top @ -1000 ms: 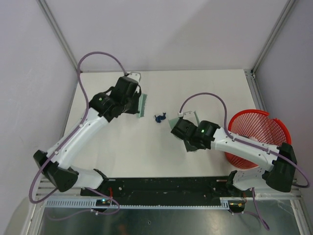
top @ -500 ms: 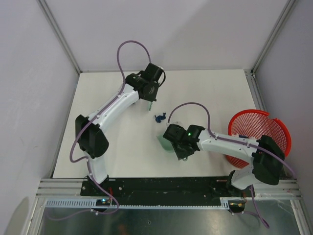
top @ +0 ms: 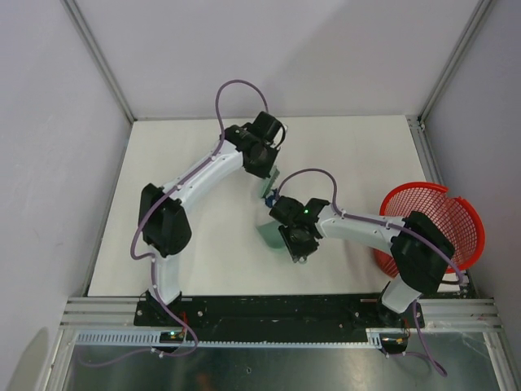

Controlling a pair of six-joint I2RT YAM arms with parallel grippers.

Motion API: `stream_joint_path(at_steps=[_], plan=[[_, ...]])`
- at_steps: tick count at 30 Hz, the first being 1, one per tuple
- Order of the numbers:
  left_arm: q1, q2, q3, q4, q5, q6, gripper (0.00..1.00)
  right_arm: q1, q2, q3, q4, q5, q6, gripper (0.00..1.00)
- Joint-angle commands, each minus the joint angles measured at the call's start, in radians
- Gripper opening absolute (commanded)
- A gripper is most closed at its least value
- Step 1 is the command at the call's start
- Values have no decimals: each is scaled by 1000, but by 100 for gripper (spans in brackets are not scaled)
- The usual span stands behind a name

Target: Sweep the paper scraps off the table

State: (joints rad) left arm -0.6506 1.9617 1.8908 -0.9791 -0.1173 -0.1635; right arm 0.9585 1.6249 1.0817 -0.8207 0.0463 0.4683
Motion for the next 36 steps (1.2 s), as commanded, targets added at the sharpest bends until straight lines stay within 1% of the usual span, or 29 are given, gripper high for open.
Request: stream_joint_path(at_steps=[1,4,16,28,32,36], plan=[[-32,-59,-18,7,127,29,0,-19,23,59,3,-18,-43,0],[-44,-81,-52,7,171,33,0,-32,30,68,-6,-5,-52,0],[-94,-148,-147,2,238,38,0,-65,25,70,-37,30,-57,0],[-111,-320,-315,-3,230,-36,0,-50,4,70,-48,69,-36,0],[-113,-364,-339,-7,233,-64,0,-32,1,70,-43,95,-15,0],[-112,-398,-343,-25,188,-87,0,-5,-11,70,-43,130,4,0]])
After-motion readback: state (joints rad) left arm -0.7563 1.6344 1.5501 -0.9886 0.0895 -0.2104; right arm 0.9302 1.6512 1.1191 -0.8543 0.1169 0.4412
